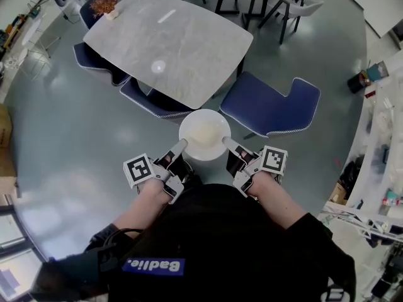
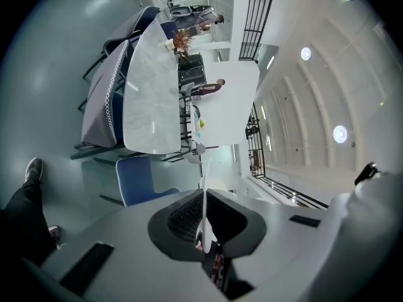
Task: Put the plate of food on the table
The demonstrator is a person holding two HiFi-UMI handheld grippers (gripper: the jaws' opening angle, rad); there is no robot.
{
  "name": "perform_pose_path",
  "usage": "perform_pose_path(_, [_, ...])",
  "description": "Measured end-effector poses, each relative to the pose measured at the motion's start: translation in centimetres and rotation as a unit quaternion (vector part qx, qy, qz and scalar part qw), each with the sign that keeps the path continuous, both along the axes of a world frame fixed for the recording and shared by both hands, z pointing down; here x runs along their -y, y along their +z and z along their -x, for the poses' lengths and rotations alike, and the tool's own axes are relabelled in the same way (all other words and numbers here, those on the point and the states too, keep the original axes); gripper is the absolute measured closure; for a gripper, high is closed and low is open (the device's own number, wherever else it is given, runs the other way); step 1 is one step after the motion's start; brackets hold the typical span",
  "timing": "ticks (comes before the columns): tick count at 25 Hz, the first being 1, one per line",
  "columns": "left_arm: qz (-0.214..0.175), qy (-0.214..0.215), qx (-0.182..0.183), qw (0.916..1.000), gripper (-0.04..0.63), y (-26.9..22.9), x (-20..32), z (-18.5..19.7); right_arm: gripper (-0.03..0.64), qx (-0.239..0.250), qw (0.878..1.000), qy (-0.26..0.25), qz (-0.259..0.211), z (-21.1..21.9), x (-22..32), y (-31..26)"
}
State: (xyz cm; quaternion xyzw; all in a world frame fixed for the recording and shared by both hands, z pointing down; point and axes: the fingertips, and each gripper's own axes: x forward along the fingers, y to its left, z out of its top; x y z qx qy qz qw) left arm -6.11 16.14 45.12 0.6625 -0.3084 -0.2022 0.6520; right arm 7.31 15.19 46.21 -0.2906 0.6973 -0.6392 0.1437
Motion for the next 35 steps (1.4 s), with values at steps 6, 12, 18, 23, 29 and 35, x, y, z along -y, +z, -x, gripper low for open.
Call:
perform_pose_path(6, [0.0, 0.028, -0.007, 0.9996, 0.577, -0.1, 4.5, 3.5, 0.597, -0.007, 1.0, 0.027, 0.001, 3.5, 3.7, -0.4])
perform_pose_path(12, [-0.003, 0.054, -0.007, 0.9985, 0.577, 0.1, 7.6, 5.4, 0.597, -0.012, 0.999, 0.05, 0.001, 5.5, 6.2, -0.4])
perform_pose_path(18, [0.001, 0.06, -0.012, 0.9981, 0.577, 0.5, 9.5, 6.0, 0.597, -0.016, 0.998, 0.053, 0.003, 6.2, 7.9, -0.3])
perform_pose_path(23, [-0.002, 0.056, -0.004, 0.9984, 0.577, 0.5, 11.5, 6.0, 0.597, -0.014, 0.999, 0.047, 0.001, 6.1, 10.0, -0.3])
perform_pose_path(29, [-0.003, 0.042, 0.002, 0.9991, 0.577, 0.7, 14.8, 4.8, 0.597, -0.01, 1.0, 0.028, 0.0, 4.9, 13.7, 0.3])
perform_pose_path(35, [0.003, 0.011, 0.008, 0.9999, 0.578, 1.1, 18.6, 3.7, 0.596, -0.009, 1.0, -0.006, 0.004, 3.8, 18.3, 0.9])
